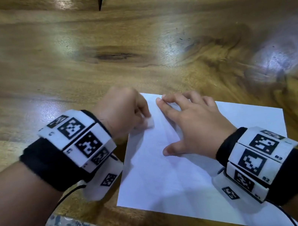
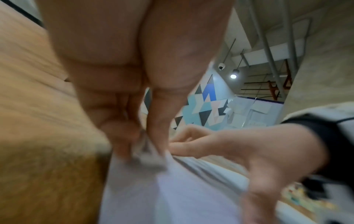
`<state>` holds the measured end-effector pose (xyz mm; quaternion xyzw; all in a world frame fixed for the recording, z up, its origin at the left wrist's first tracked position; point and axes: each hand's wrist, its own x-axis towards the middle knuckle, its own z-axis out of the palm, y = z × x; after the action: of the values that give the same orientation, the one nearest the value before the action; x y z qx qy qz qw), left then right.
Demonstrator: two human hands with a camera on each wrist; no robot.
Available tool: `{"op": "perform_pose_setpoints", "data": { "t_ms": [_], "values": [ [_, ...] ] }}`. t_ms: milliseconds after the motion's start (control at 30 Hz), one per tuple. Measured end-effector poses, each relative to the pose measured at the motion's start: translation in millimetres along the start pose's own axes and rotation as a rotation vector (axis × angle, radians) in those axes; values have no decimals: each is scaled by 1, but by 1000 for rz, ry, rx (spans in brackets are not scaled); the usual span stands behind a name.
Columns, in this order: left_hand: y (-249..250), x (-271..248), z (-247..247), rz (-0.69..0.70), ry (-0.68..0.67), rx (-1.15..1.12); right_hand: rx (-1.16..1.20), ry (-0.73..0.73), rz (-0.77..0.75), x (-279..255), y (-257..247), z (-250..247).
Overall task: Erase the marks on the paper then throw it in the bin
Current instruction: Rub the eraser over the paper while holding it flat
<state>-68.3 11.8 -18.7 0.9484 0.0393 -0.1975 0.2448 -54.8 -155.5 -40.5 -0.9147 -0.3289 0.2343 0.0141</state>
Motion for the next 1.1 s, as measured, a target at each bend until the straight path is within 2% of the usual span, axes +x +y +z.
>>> {"op": "perform_pose_setpoints", "data": {
  "t_ms": [67,100,167,267,433,500,600,767,800,900,933,1033,1100],
  "values": [
    [0,7,0,-3,134,-51,-13,3,3,-1,-2,0],
    [0,8,2,3,160,-52,-20,2,4,-1,-2,0],
    [-5,1,5,30,127,-17,-32,4,3,-1,-3,0],
    [-11,-14,6,24,-9,3,-36,4,1,-1,-2,0],
    [-5,1,5,3,167,4,-42,-2,1,-1,-2,0],
    [-8,-6,7,23,133,28,-43,-3,0,-1,-2,0],
    [-16,-19,8,44,-11,2,-36,0,-2,-1,-1,1],
    [-13,-7,7,80,188,12,-26,3,0,-2,-1,2],
    [-16,-10,8,92,167,19,-30,0,-1,-2,-2,2],
    [-27,-26,7,100,-25,-11,-36,-4,-3,-1,-1,2],
    [-28,-27,6,98,-37,-18,-35,-4,-4,-1,-1,2],
    [-28,-20,5,106,108,-1,-32,0,-4,-1,-1,2],
    [-30,-21,5,113,112,24,-32,1,-7,-1,-1,2]
  ]
}}
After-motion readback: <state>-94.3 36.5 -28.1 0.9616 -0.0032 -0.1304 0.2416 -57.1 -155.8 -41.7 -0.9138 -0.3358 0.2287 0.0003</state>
